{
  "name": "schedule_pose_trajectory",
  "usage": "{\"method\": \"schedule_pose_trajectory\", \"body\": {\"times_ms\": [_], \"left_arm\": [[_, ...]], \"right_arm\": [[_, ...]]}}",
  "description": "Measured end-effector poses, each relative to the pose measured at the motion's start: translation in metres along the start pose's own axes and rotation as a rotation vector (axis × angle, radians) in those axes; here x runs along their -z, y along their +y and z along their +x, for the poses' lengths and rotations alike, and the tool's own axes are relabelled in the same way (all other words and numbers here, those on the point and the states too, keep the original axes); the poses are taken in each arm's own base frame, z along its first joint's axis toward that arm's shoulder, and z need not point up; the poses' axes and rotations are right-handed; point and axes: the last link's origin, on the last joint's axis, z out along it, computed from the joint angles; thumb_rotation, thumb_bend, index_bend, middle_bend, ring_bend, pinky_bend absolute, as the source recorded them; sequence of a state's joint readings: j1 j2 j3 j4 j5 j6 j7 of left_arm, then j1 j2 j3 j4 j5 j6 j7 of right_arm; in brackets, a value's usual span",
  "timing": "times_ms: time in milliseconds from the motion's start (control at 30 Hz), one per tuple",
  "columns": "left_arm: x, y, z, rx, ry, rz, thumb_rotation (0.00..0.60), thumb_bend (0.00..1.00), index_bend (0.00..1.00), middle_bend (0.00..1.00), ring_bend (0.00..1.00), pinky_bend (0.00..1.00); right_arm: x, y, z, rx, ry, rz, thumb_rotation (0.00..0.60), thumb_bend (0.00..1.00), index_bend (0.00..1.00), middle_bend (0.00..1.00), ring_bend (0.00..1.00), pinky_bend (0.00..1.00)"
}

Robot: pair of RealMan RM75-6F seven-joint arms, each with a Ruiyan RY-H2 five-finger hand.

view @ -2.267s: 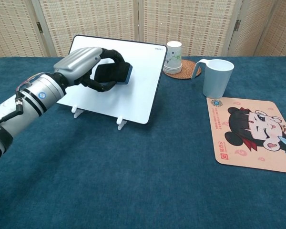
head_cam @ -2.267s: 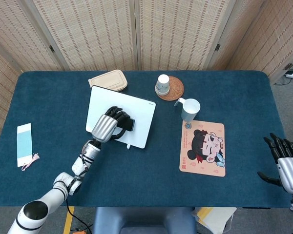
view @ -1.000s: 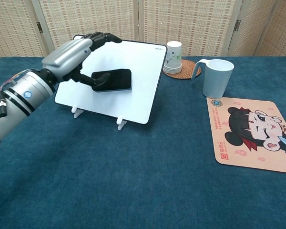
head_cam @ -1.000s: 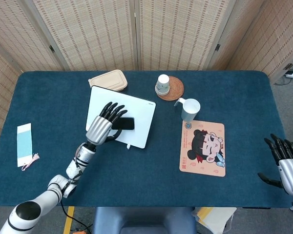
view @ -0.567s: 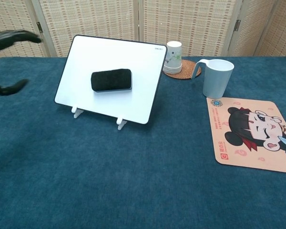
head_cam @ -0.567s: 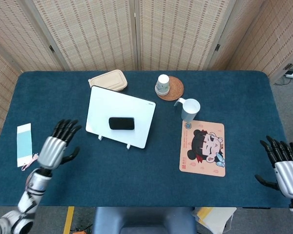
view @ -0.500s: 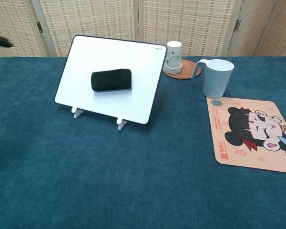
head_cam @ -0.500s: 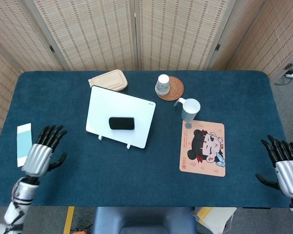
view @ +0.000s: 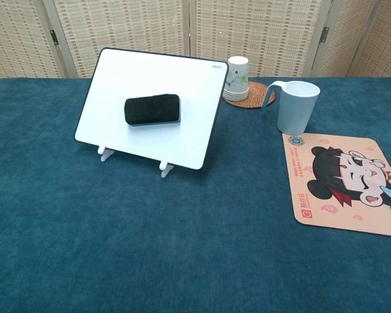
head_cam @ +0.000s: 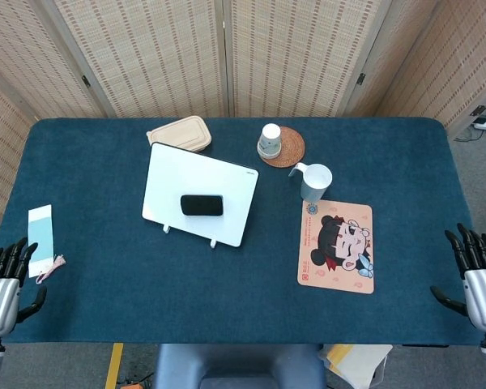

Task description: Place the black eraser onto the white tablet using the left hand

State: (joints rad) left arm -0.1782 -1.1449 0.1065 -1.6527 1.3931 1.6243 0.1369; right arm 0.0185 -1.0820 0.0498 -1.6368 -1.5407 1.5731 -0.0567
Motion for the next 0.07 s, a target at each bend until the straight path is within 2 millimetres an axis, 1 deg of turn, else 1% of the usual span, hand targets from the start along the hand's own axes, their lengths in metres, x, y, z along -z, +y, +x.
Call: {"method": "schedule_pose_trajectory", "body": {"times_ms": [67], "left_arm": [[-0.0004, -0.0004, -0.0003, -0.003, -0.011, 0.001, 0.6, 0.42, 0.06, 0.01, 0.0, 0.0]], "right_arm": [[0.0002, -0.0013, -0.0005, 0.0, -0.002, 0.006, 0.6, 0.2, 0.0, 0.0, 0.0, 0.0]]}}
